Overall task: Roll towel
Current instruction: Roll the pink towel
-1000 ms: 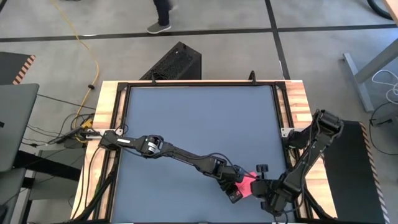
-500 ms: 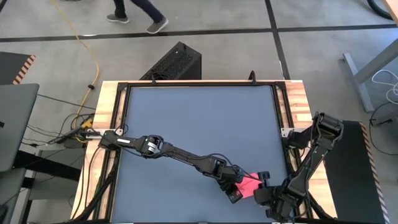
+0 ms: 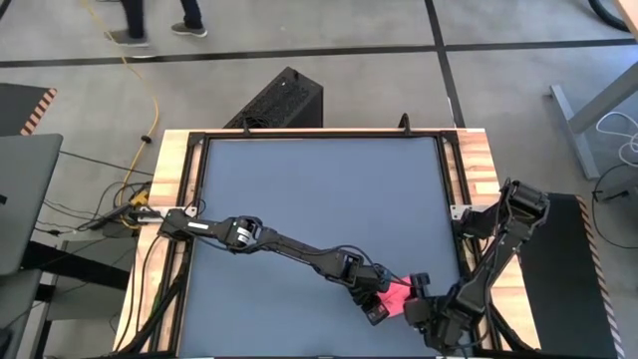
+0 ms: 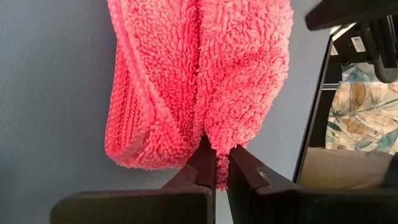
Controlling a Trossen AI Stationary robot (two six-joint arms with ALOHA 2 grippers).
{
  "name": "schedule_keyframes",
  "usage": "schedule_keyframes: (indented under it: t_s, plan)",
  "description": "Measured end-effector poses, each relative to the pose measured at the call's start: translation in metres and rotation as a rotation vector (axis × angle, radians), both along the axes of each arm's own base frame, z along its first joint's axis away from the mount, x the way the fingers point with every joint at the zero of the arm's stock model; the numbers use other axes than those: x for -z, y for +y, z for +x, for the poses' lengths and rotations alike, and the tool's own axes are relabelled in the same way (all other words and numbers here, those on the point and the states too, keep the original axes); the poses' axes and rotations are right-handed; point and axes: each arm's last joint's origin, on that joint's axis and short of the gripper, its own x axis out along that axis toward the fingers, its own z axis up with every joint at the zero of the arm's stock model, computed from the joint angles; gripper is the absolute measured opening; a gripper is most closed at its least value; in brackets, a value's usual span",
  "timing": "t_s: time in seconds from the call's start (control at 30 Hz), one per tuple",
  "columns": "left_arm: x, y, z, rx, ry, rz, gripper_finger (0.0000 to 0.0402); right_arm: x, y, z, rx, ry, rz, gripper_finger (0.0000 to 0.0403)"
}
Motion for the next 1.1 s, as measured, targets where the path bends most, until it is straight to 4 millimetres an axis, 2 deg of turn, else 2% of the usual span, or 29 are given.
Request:
schedule_keyframes:
  t_s: [0.23, 0.5, 0.83, 0.97, 1.1]
  plan:
    - [0.000, -0.001, 0.000, 0.000, 0.003, -0.012, 0.0000, 0.005, -0.011, 0.000, 0.009, -0.036, -0.115, 0.0281]
    - [0.000, -0.001, 0.000, -0.005, 0.008, -0.024, 0.0000, 0.026, -0.019, -0.009, 0.042, 0.001, -0.085, 0.0281]
    - [-0.001, -0.001, 0.000, -0.005, 0.008, -0.029, 0.0000, 0.031, -0.025, -0.011, 0.072, 0.001, -0.098, 0.0279]
    - [-0.001, -0.001, 0.000, -0.005, 0.008, -0.029, 0.0000, 0.031, -0.025, -0.012, 0.085, 0.001, -0.100, 0.0249]
    - [0.000, -0.003, 0.000, -0.014, 0.002, -0.012, 0.0000, 0.032, -0.027, -0.013, 0.113, 0.008, -0.109, 0.0179]
